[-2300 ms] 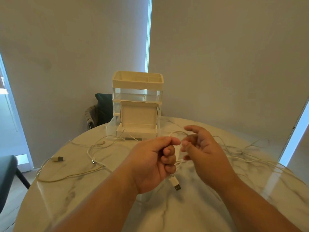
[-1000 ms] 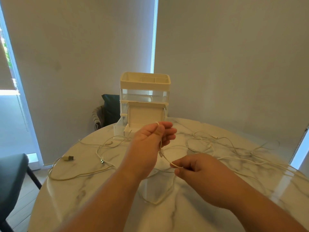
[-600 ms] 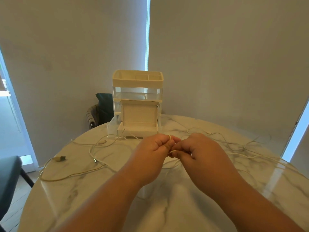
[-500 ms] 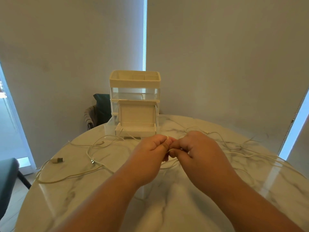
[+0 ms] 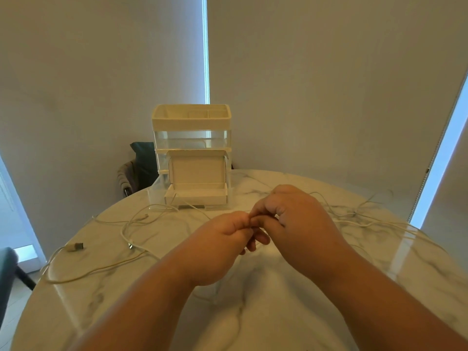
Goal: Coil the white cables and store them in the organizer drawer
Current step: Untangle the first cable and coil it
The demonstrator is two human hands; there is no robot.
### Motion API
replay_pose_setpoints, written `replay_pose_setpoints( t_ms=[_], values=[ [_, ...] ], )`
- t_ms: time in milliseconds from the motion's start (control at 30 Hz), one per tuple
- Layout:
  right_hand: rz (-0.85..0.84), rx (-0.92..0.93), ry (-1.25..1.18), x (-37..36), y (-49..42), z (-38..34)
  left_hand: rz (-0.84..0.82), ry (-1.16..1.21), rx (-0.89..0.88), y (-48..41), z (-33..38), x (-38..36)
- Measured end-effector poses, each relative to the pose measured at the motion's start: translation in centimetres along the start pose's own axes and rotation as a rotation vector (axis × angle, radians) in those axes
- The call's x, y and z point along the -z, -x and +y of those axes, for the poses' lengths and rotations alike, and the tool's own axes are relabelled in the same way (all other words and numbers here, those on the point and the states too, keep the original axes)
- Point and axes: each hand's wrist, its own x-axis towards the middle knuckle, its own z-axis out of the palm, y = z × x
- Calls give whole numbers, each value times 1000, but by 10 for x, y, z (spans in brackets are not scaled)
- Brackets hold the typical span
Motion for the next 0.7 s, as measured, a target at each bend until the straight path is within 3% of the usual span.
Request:
replay_pose_setpoints(
  t_ms=[133,467,600,700],
  values=[
    [3,-6,-11,-4,0,6,-21,49,34,0,0,1],
    [21,-17,-75,-6,-5,23,-52,430,63,-4,-8,4],
    [31,-75,-272,-8,-5,31,-81,511,69,-3,-7,4],
    [24,-167,-662,-4,-5,36,-137,659,53,-2,-7,7]
  ],
)
